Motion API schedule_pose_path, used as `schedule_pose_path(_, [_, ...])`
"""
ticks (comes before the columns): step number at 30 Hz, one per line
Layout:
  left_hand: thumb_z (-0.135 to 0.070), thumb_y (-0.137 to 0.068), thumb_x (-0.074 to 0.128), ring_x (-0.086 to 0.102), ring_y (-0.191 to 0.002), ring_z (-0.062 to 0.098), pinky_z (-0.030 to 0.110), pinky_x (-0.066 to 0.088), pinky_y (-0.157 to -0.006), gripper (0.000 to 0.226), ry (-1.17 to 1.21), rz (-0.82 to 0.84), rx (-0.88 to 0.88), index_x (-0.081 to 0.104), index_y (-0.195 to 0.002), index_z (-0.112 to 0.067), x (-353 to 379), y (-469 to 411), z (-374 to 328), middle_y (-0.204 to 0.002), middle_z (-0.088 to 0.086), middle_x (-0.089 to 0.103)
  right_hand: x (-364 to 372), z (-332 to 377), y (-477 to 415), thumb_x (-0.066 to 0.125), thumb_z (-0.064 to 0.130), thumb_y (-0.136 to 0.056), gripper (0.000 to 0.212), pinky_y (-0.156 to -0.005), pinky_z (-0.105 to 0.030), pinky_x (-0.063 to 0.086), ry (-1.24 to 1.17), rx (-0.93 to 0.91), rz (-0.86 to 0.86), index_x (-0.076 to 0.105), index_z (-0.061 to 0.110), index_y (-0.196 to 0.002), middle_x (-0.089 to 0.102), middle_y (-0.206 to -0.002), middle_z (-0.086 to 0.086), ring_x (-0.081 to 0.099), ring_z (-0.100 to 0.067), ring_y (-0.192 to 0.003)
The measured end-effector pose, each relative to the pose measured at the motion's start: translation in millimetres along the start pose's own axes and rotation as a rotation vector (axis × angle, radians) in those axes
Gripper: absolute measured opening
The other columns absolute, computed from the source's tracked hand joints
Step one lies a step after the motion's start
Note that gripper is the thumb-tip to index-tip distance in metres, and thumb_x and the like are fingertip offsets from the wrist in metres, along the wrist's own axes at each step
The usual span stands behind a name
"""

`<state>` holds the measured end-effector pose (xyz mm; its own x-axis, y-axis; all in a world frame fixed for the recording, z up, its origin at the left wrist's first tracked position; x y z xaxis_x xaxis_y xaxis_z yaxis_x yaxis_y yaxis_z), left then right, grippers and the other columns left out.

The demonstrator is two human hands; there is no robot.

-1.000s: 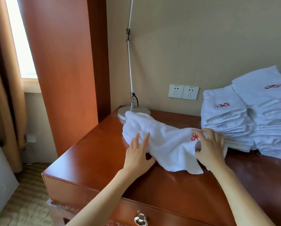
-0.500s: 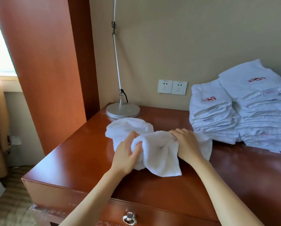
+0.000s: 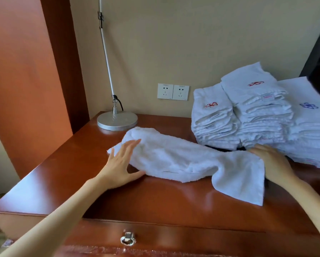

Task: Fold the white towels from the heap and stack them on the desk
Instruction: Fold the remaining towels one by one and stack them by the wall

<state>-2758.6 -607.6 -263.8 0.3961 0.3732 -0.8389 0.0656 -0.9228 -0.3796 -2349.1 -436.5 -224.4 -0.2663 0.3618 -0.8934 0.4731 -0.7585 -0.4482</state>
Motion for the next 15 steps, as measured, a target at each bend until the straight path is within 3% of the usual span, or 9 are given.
schedule_pose_path(2, [-0.074, -0.073, 0.042, -0.005, -0.149, 0.018, 0.057, -0.008, -0.116, 0.094, -0.148, 0.085, 0.04, -0.009, -0.148, -0.046, 12.5, -13.1, -11.9, -0.158, -0.009, 0.007, -9.1, -40.5, 14.7, 0.067, -0.01, -0.079, 0.043, -0.081, -0.038, 0.046, 0.061, 0.128, 0.064, 0.069, 0.011, -0.117, 0.064, -0.118, -0.009, 0.058, -0.033, -0.111])
schedule_pose_path(4, [-0.065, -0.079, 0.053, -0.015, -0.148, 0.023, 0.058, -0.011, -0.114, 0.096, -0.204, 0.065, 0.056, -0.009, -0.149, -0.044, 19.3, -28.4, -27.7, -0.16, -0.004, 0.0, -10.0, -77.9, 33.2, 0.053, -0.008, -0.088, 0.054, -0.096, -0.038, 0.041, 0.122, 0.256, 0.239, 0.056, 0.02, -0.134, 0.052, -0.137, -0.007, 0.046, -0.028, -0.128])
schedule_pose_path(7, [-0.052, -0.086, 0.056, -0.015, -0.148, 0.022, 0.061, -0.009, -0.113, 0.086, -0.284, 0.078, 0.068, 0.002, -0.152, -0.041, 34.2, -48.7, -50.1, -0.16, -0.005, -0.001, -20.3, -101.0, 55.6, 0.056, 0.009, -0.091, 0.068, -0.097, -0.037, 0.043, 0.054, 0.35, 0.372, 0.029, 0.052, -0.138, 0.041, -0.141, 0.003, 0.038, -0.021, -0.133])
schedule_pose_path(8, [-0.049, -0.088, 0.054, -0.013, -0.148, 0.02, 0.061, -0.009, -0.113, 0.078, -0.304, 0.101, 0.05, 0.009, -0.151, -0.04, 39.6, -54.9, -54.6, -0.159, -0.007, 0.003, -23.5, -97.9, 58.1, 0.057, 0.009, -0.089, 0.078, -0.099, -0.039, 0.042, 0.014, 0.336, 0.386, 0.021, 0.053, -0.141, 0.038, -0.141, 0.004, 0.035, -0.022, -0.133])
schedule_pose_path(10, [-0.043, -0.09, 0.05, -0.001, -0.148, 0.017, 0.06, -0.009, -0.113, 0.062, -0.322, 0.145, 0.002, 0.026, -0.147, -0.035, 48.7, -63.8, -59.0, -0.154, -0.008, 0.018, -34.2, -78.6, 59.8, 0.057, 0.006, -0.085, 0.073, -0.102, -0.041, 0.039, -0.057, 0.288, 0.374, 0.031, 0.049, -0.139, 0.038, -0.13, 0.004, 0.035, -0.023, -0.128])
schedule_pose_path(12, [-0.04, -0.088, 0.051, 0.028, -0.139, 0.017, 0.058, 0.004, -0.115, 0.046, -0.292, 0.126, -0.02, 0.042, -0.13, -0.026, 51.5, -70.9, -58.1, -0.137, -0.005, 0.041, -37.2, -62.4, 56.1, 0.06, 0.015, -0.088, 0.048, -0.107, -0.043, 0.034, -0.09, 0.203, 0.325, 0.05, 0.052, -0.116, 0.038, -0.13, 0.008, 0.034, -0.024, -0.131])
schedule_pose_path(14, [-0.039, -0.086, 0.053, 0.052, -0.114, 0.019, 0.046, 0.028, -0.106, 0.033, -0.279, 0.079, -0.021, 0.047, -0.111, -0.02, 47.7, -75.0, -57.9, -0.114, -0.004, 0.055, -28.5, -53.4, 56.6, 0.054, 0.006, -0.091, 0.043, -0.112, -0.04, 0.027, -0.056, 0.199, 0.383, 0.057, 0.036, -0.123, 0.036, -0.145, 0.003, 0.027, -0.026, -0.14])
schedule_pose_path(15, [-0.038, -0.086, 0.053, 0.057, -0.101, 0.02, 0.039, 0.036, -0.093, 0.029, -0.276, 0.066, -0.018, 0.047, -0.105, -0.018, 44.1, -76.4, -59.1, -0.105, -0.003, 0.058, -24.4, -56.4, 55.3, 0.048, -0.001, -0.091, 0.048, -0.11, -0.036, 0.029, -0.03, 0.256, 0.413, 0.054, 0.025, -0.131, 0.04, -0.145, -0.002, 0.029, -0.025, -0.14])
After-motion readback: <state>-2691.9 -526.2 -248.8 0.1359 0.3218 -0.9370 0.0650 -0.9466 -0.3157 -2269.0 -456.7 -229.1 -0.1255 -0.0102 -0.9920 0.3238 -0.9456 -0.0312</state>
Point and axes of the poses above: each hand's wrist, its own y-axis away from the middle knuckle, its own x-axis out of the palm, z = x × y, the point moved 6 cm from there along -y, towards the middle knuckle
